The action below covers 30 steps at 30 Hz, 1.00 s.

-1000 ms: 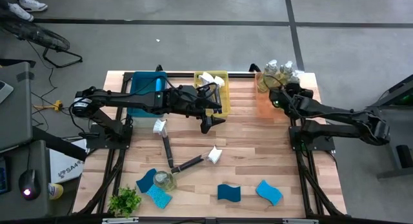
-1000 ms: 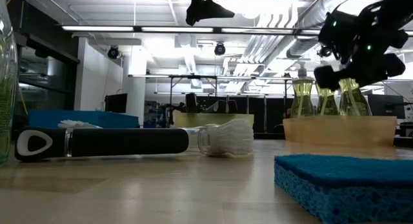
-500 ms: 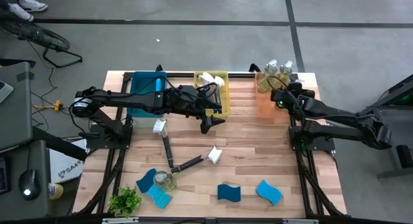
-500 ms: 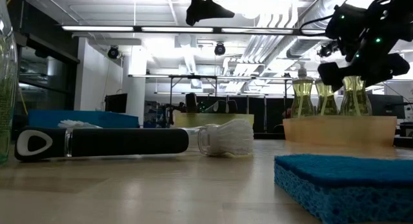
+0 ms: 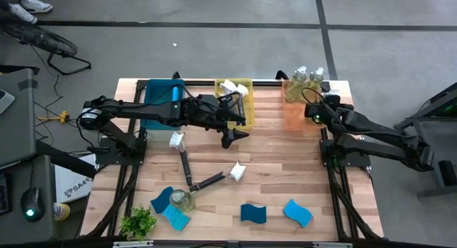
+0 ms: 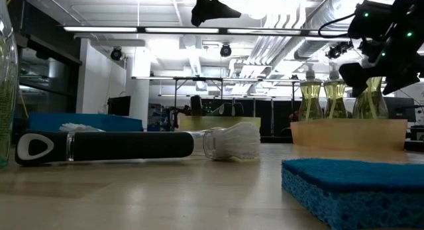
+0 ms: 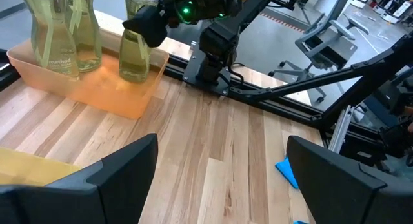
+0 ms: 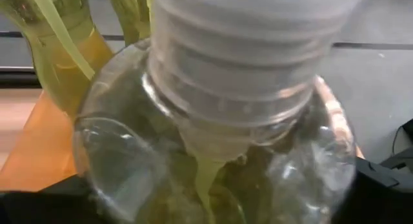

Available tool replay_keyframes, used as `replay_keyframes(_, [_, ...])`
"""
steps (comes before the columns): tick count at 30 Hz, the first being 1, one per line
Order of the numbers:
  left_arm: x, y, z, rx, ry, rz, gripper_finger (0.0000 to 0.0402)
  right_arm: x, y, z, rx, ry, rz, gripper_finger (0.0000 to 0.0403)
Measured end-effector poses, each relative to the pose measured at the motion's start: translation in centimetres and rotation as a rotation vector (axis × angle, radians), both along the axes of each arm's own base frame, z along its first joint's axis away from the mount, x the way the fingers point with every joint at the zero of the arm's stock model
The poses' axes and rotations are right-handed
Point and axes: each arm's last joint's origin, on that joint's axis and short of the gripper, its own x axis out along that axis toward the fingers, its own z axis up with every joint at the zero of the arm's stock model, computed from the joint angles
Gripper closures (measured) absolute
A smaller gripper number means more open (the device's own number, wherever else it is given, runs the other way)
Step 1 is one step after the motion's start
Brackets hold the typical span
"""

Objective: Pick & Place Kitchen Sink Supplies
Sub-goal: Put the green dishwashing liquid dispenser into the orange bin

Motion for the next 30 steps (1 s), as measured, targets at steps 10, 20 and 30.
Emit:
replay_keyframes(10, [0.0,0.0,0.0,0.0,0.0,0.0,0.0065,-0.47,0.17,0.18,0.0,-0.062,-0.024,0.0043])
replay_keyframes(20, [0.0,0.0,0.01,0.005,-0.001,-0.002,0.0065,0.06,0.0,0.37,0.016,-0.135,0.018,0.0043])
replay_keyframes(30, [0.0,0.0,0.01,0.008,-0.001,-0.003,0.0065,-0.27,0.2,0.02,0.06,-0.166,-0.024,0.0043])
